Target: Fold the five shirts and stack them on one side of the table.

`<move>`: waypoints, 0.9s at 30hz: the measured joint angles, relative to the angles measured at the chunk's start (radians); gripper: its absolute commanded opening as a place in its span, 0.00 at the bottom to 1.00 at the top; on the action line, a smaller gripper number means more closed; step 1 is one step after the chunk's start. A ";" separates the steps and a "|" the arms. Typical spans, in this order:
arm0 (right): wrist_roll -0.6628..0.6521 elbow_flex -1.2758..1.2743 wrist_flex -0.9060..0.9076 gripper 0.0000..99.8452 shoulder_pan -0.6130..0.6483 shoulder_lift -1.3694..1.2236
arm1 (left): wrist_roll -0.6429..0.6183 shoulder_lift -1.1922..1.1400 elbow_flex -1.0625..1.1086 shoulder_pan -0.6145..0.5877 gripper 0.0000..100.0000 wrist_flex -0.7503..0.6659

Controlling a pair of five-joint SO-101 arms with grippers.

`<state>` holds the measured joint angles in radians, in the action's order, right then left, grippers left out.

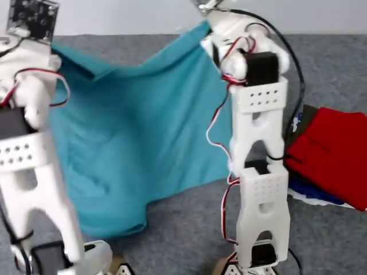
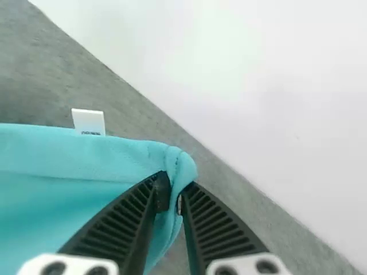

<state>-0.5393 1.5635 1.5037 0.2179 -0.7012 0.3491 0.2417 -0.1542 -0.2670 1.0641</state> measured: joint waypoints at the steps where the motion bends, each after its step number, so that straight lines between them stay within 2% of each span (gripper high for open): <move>1: 0.000 0.000 0.000 0.01 -0.008 0.000 | 0.000 -0.034 -0.018 0.012 0.00 0.000; 11: 0.000 0.000 -0.051 0.01 -0.009 -0.130 | 0.000 -0.373 -0.265 0.063 0.00 0.029; 15: 0.000 0.000 -0.006 0.01 -0.012 -0.158 | 0.023 -0.387 -0.354 0.063 0.00 0.196; 23: -0.014 0.000 0.193 0.01 -0.077 -0.158 | 0.190 -0.387 -0.399 0.063 0.00 0.598; 27: -0.077 0.000 0.252 0.01 -0.089 -0.158 | 0.215 -0.387 -0.399 0.061 0.00 0.663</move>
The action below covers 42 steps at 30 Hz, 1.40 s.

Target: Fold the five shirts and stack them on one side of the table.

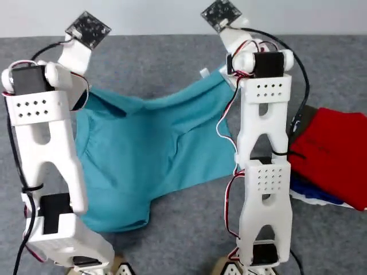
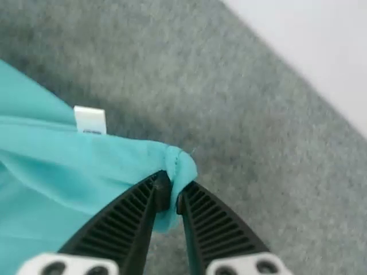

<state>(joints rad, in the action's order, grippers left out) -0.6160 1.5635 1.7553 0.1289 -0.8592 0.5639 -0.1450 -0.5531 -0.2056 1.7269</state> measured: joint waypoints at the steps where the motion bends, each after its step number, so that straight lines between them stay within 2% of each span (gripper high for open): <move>1: -0.005 0.000 0.000 0.01 -0.005 0.000 | 0.003 0.000 0.000 -0.008 0.00 0.000; 5: -0.012 0.000 0.000 0.01 -0.006 0.000 | 0.005 0.000 -0.005 -0.034 0.00 0.002; 10: -0.012 0.068 0.000 0.01 -0.009 0.041 | -0.032 0.086 -0.133 -0.041 0.00 0.002; 17: -0.014 0.071 0.002 0.01 -0.012 0.331 | -0.124 0.245 -0.422 -0.012 0.00 0.002; 24: -0.014 0.072 0.002 0.01 -0.012 0.629 | -0.180 0.279 -0.695 -0.009 0.00 -0.094; 29: -0.014 0.072 0.002 0.01 -0.020 0.801 | -0.181 0.290 -0.850 -0.005 0.00 -0.160; 36: -0.014 0.063 0.002 0.01 -0.123 0.953 | -0.097 0.293 -0.962 -0.005 0.00 -0.232; 42: -0.044 -0.133 0.002 0.01 -0.175 1.162 | -0.075 0.351 -0.980 -0.005 0.00 -0.233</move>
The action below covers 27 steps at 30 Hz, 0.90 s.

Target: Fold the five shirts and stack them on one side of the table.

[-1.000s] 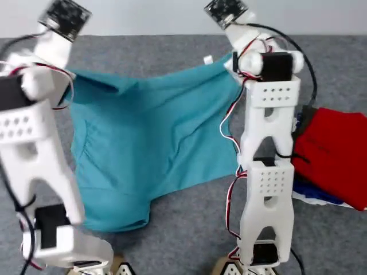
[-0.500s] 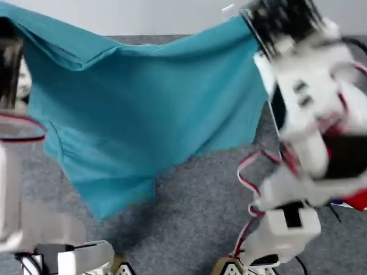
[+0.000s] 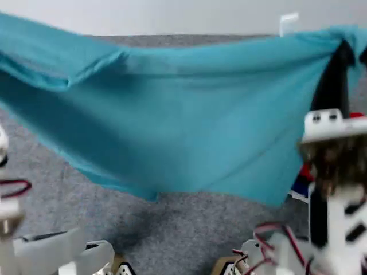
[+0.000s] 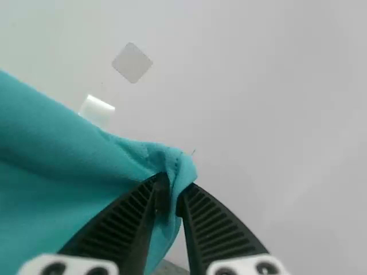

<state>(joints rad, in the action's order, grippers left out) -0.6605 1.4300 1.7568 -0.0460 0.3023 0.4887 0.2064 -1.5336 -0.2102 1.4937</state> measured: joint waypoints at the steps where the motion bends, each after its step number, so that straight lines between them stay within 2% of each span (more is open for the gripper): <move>1: -0.009 -0.061 0.000 0.01 0.000 0.040 | 0.011 0.003 -0.005 0.002 0.00 0.000; 4: -0.015 -0.273 0.000 0.01 0.000 0.143 | 0.043 0.003 0.008 0.003 0.00 0.020; 8: -0.014 -0.575 -0.005 0.01 0.000 0.184 | 0.058 0.003 0.133 0.003 0.00 0.095; 12: -0.014 -0.825 -0.069 0.01 0.000 0.172 | 0.061 -0.009 0.365 0.025 0.00 0.117; 16: -0.014 -1.083 -0.227 0.01 0.014 0.170 | 0.061 -0.011 0.663 0.066 0.00 0.078; 20: -0.020 -1.376 -0.445 0.01 0.060 0.170 | 0.061 -0.012 0.987 0.101 0.00 -0.092; 27: -0.066 -1.792 -0.968 0.01 0.081 0.115 | 0.061 -0.015 1.527 0.109 0.00 -0.612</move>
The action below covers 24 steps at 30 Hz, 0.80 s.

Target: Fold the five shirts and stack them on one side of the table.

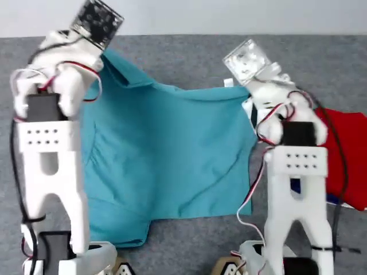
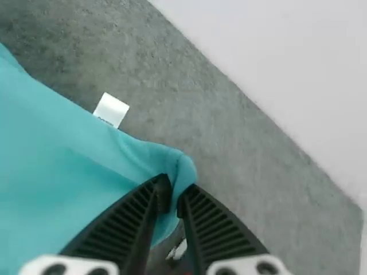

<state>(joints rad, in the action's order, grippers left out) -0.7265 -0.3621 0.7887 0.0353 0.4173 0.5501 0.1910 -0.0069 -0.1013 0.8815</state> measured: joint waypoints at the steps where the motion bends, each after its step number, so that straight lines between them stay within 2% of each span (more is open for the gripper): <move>1: -0.005 -0.020 -0.060 0.01 0.000 -0.025 | 0.000 0.000 0.052 0.000 0.00 -0.068; 5: -0.009 -0.026 -0.253 0.01 -0.005 -0.133 | 0.000 0.000 0.163 0.000 0.00 -0.252; 9: -0.009 -0.026 -0.413 0.01 -0.009 -0.238 | -0.003 -0.037 0.167 -0.005 0.00 -0.351; 14: -0.009 0.041 -0.494 0.01 -0.008 -0.336 | -0.003 -0.101 0.098 -0.043 0.00 -0.374; 24: -0.012 0.173 -0.509 0.01 0.015 -0.462 | 0.000 -0.106 0.023 -0.051 0.00 -0.373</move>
<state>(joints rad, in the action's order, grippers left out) -0.7388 -0.1887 0.2793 0.0506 -0.0445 0.5501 0.0852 0.0161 -0.1519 0.5086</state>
